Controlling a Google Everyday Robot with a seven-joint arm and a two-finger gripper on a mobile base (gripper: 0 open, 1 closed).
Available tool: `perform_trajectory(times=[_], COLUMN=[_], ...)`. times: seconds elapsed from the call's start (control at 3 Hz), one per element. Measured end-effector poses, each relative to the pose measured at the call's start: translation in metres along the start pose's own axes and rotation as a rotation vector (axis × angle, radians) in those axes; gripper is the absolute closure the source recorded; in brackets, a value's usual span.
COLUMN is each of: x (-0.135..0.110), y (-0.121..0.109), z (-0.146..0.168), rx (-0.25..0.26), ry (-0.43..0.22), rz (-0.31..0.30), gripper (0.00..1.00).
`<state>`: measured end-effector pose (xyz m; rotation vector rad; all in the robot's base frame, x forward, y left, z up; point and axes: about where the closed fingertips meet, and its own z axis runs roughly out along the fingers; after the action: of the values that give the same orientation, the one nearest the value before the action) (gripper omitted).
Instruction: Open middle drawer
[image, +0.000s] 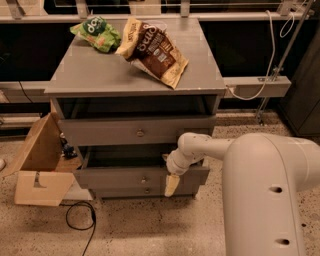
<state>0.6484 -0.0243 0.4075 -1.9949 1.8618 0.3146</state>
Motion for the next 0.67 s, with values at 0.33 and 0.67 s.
perform_trajectory(times=[0.33,0.67], x=[0.004,0.005], y=[0.024,0.044], z=[-0.004,-0.004], rx=[-0.083,-0.154], ry=[0.007,0.032], rz=[0.003,-0.005], gripper=[0.00,0.16])
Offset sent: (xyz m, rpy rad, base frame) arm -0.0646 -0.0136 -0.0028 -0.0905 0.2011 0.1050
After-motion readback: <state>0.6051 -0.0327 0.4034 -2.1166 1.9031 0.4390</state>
